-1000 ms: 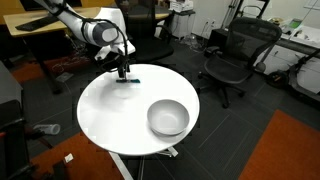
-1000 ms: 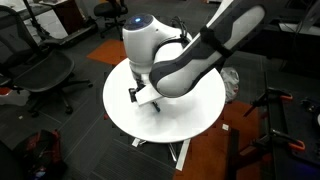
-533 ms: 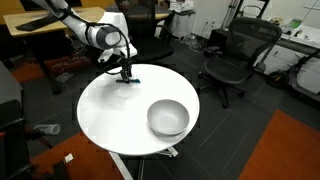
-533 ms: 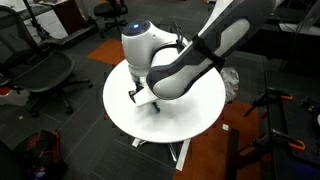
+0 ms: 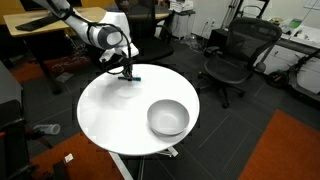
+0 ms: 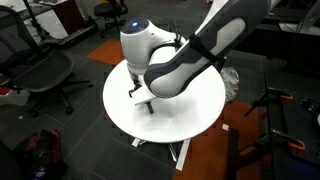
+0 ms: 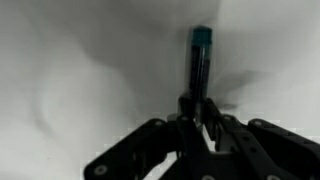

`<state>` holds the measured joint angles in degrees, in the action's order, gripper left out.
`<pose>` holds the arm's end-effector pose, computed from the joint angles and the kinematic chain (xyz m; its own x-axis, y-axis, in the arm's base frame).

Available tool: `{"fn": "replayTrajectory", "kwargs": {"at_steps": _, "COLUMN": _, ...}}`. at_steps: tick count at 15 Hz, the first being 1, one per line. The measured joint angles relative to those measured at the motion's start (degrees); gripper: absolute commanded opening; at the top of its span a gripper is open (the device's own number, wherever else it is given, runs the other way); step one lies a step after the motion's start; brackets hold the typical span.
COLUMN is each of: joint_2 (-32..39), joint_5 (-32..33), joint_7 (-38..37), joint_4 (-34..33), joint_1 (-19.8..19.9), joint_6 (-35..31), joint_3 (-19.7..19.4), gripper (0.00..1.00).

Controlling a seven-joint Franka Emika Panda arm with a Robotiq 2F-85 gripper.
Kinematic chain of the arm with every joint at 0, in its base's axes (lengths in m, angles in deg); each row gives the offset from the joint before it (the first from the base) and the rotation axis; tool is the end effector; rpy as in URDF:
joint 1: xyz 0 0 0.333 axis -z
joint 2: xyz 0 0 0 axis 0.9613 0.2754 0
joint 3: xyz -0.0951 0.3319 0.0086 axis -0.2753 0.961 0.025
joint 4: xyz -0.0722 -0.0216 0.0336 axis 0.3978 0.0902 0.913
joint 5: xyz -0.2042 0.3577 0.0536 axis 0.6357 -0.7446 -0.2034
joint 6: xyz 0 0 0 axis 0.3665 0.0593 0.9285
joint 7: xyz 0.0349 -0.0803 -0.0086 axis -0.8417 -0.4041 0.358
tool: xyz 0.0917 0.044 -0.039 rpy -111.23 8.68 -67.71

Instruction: Put the marker in the bowl

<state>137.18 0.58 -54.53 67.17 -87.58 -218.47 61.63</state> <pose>0.7138 0.1237 0.1275 0.7101 -0.6947 0.1149 -0.6984 -0.7156 -0.0110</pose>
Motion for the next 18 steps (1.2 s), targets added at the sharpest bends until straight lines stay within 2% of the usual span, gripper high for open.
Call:
{"fn": "replayTrajectory", "kwargs": {"at_steps": 4, "joint_2": -0.42, "joint_5": 0.00, "joint_7": 0.11, "joint_4": 0.39, "joint_1": 0.52, "joint_6": 0.08, "joint_3": -1.00, "gripper": 0.05}}
{"fn": "replayTrajectory", "kwargs": {"at_steps": 8, "joint_2": -3.48, "joint_5": 0.00, "joint_7": 0.57, "joint_4": 3.66, "joint_1": 1.58, "joint_6": 0.07, "joint_3": -2.94, "gripper": 0.05}}
{"fn": "replayTrajectory", "kwargs": {"at_steps": 18, "joint_2": -20.33, "joint_5": 0.93, "joint_7": 8.73, "joint_4": 17.05, "joint_1": 5.91, "joint_6": 0.05, "joint_3": -7.87, "gripper": 0.05}}
